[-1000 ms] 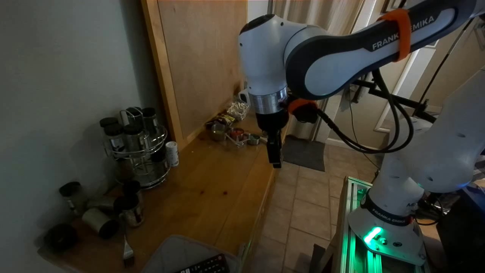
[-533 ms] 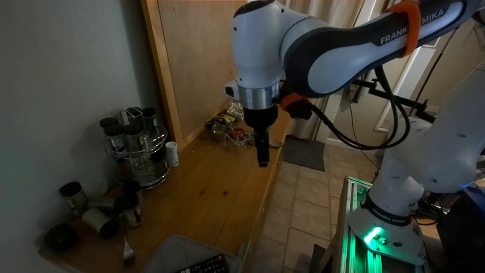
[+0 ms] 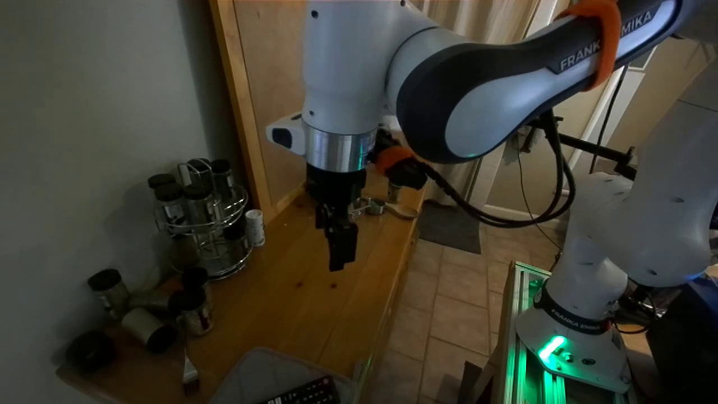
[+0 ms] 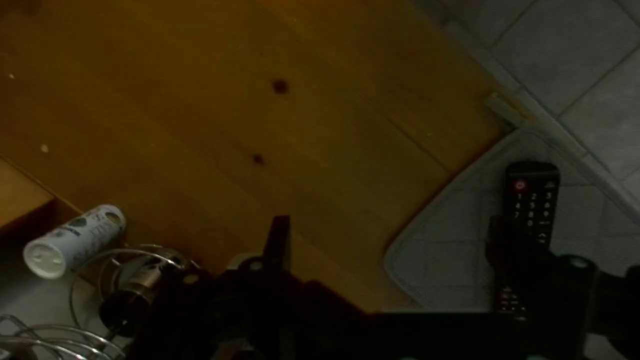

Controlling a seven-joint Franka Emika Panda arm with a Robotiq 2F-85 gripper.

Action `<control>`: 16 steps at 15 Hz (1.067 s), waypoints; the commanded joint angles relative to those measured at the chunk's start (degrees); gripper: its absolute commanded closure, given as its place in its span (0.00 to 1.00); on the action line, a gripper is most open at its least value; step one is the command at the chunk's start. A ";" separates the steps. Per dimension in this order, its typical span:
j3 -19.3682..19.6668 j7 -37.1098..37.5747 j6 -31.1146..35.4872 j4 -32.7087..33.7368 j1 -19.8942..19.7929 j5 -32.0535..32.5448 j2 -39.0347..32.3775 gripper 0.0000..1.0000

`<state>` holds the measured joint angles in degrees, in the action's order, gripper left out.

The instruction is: Pick up one container on the left and put it at the bottom of the seasoning rack

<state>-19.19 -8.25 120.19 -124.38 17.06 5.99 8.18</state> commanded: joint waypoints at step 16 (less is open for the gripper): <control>-0.24 23.51 7.81 11.42 1.98 -0.69 -16.70 0.00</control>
<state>-19.53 7.04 127.38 -118.10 17.79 5.07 -2.51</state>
